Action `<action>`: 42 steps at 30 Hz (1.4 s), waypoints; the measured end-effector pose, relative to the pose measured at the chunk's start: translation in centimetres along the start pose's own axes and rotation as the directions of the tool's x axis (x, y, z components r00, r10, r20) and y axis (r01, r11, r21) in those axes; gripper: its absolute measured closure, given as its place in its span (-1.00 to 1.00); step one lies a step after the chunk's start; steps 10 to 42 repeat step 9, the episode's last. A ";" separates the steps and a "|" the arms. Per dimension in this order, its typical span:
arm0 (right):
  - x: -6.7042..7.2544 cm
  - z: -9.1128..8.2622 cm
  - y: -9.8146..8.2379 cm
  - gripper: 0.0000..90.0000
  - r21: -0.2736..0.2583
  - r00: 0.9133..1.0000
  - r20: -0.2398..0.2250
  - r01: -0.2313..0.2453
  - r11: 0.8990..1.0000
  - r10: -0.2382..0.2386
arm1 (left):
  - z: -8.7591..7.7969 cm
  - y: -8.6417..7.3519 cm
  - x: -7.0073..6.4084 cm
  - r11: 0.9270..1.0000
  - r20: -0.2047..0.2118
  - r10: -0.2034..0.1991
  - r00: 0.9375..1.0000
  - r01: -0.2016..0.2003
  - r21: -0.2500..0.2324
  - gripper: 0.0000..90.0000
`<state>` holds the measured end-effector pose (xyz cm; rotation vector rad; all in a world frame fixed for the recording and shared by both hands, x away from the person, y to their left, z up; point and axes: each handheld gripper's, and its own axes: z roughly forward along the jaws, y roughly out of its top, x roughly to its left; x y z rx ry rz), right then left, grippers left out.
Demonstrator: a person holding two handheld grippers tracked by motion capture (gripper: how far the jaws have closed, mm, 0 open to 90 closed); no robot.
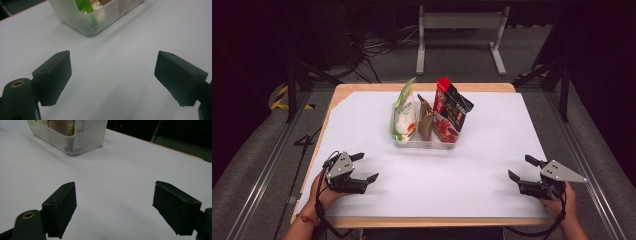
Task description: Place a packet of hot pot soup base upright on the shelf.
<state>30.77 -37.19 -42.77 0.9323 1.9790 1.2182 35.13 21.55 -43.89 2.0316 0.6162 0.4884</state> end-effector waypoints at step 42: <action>0.1 0.0 0.2 -0.59 0.004 1.000 -0.001 0.005 1.000 -0.005 | 0.2 0.1 0.2 1.000 -0.001 -0.002 1.000 0.002 0.001 -0.67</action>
